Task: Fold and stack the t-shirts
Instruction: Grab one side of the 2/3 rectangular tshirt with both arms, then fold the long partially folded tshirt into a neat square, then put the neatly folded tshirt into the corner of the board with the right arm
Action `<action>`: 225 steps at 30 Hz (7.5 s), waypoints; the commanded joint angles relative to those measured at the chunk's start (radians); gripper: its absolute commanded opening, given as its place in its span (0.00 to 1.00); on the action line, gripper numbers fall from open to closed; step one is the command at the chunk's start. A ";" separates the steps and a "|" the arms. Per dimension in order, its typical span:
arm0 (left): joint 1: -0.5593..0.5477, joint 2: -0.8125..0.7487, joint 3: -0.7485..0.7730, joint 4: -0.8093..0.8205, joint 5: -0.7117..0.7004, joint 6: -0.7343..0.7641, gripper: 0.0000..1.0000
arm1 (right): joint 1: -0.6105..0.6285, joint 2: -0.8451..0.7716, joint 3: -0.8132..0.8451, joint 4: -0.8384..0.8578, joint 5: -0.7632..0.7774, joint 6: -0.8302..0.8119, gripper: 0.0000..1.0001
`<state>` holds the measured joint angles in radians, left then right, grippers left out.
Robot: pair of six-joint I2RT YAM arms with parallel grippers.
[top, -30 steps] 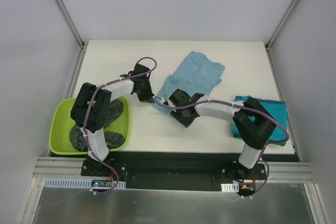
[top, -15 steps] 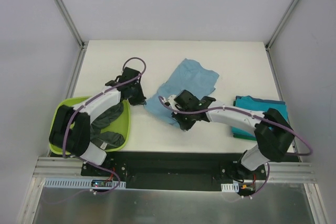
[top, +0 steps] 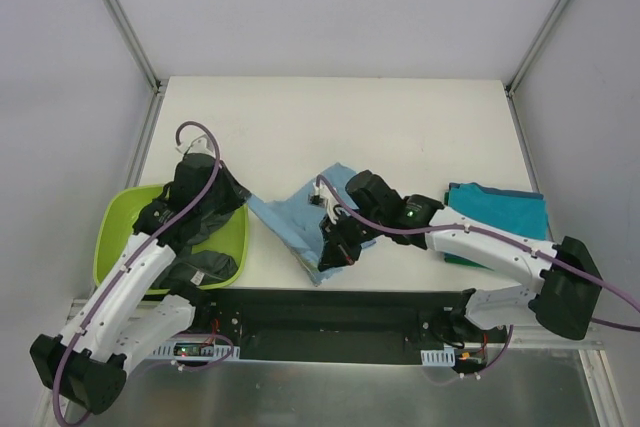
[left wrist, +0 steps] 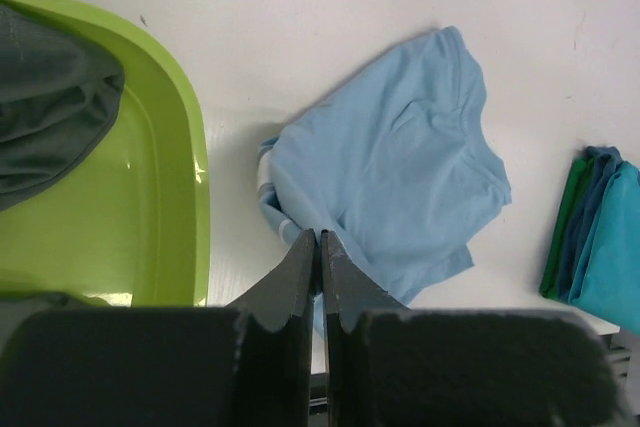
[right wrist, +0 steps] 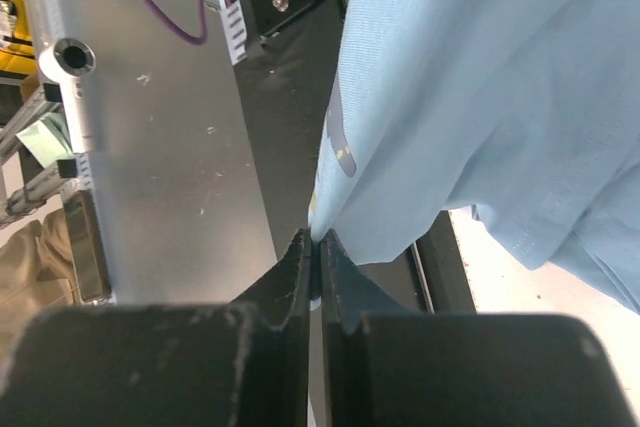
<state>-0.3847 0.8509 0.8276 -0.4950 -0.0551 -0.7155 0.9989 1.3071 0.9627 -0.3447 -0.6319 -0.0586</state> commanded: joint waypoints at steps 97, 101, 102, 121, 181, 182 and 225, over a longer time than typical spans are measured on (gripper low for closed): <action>-0.154 1.436 1.099 0.130 0.529 0.211 0.99 | -0.539 0.199 -0.105 0.155 0.162 0.129 0.96; -0.128 1.436 1.061 0.130 0.482 0.199 0.99 | -0.569 0.271 -0.070 0.122 0.222 0.123 0.96; -0.120 1.432 1.042 0.128 0.479 0.192 0.99 | -0.580 0.297 -0.058 0.113 0.233 0.128 0.96; -0.137 0.976 0.392 0.245 0.365 0.040 0.99 | -0.683 0.315 0.284 -0.105 0.446 0.006 0.96; -0.037 0.379 -0.084 0.230 0.077 0.067 0.99 | -0.335 0.437 -0.041 -0.010 0.851 0.422 0.35; -0.036 0.373 -0.085 0.230 0.077 0.067 0.99 | -0.333 0.434 -0.044 0.004 0.833 0.405 0.31; -0.011 0.266 -0.130 0.225 0.061 0.057 0.99 | -0.440 -0.269 0.208 -0.566 1.243 -0.082 0.00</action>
<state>-0.4038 1.1397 0.7059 -0.2684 0.0174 -0.6468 0.5827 1.0832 1.0855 -0.8909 0.6861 -0.0578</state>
